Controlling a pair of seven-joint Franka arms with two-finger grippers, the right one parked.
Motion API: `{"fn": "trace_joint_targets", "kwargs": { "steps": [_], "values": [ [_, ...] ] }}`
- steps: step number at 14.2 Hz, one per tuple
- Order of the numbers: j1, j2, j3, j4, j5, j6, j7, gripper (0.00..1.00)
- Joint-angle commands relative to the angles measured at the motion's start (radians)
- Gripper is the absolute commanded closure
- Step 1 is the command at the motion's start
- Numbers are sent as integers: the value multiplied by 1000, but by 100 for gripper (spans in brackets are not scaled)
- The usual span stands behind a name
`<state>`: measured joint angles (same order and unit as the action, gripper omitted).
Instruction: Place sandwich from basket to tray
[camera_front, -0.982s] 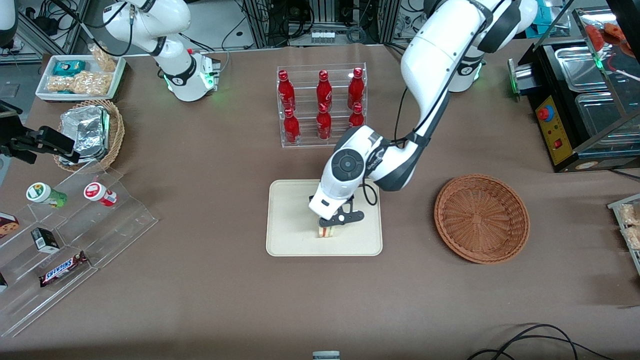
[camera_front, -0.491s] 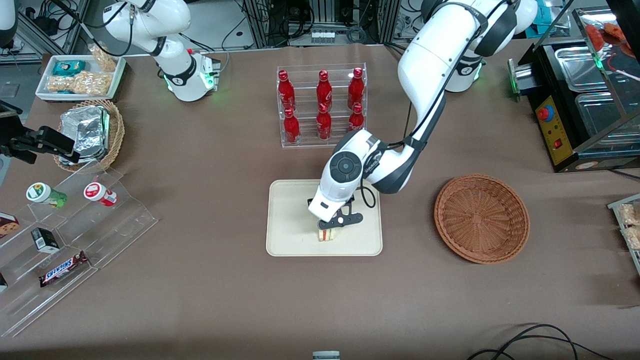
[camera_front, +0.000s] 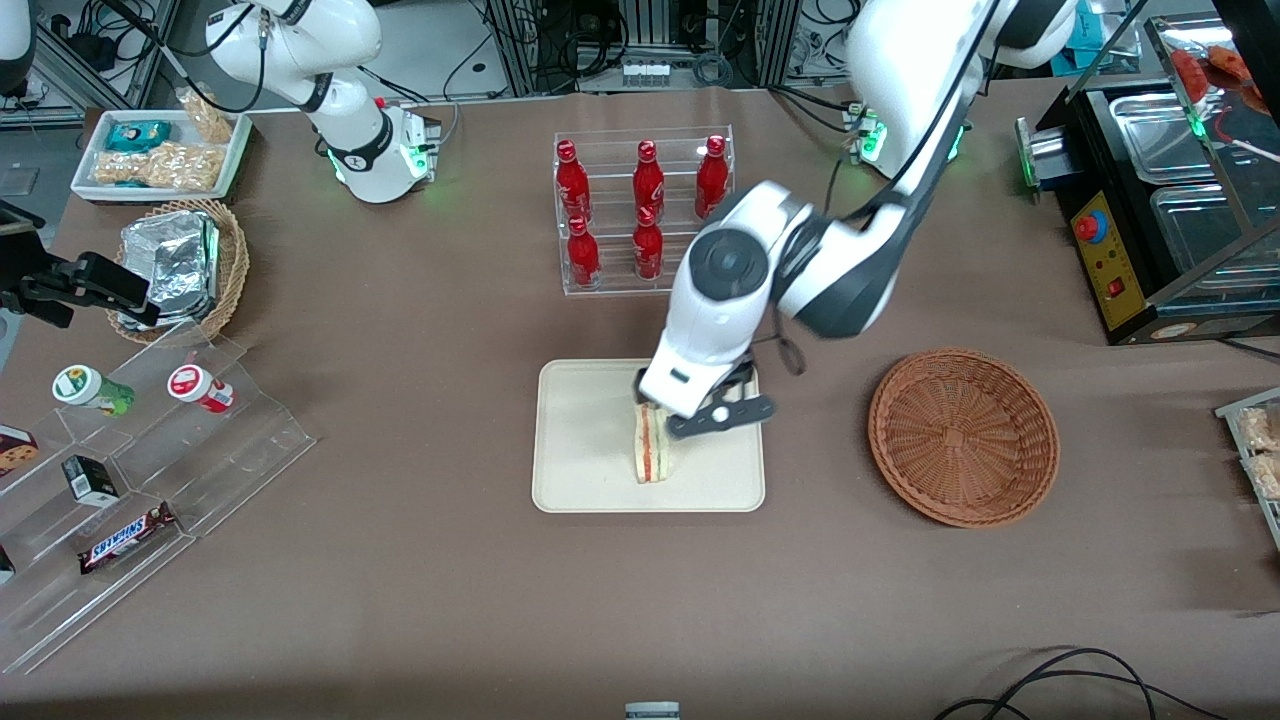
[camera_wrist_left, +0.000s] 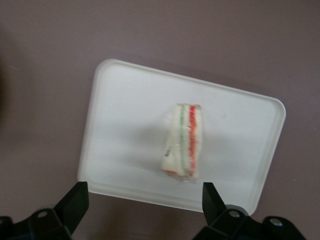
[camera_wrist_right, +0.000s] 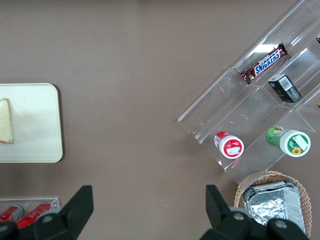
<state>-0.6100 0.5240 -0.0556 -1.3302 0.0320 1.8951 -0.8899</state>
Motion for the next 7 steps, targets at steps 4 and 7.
{"fn": "trace_joint_targets", "kwargs": {
  "steps": [4,7],
  "values": [
    [77,-117,8,-113,45,-97,-57,0],
    [160,-223,7,-248,39,-91,21,0]
  ]
}}
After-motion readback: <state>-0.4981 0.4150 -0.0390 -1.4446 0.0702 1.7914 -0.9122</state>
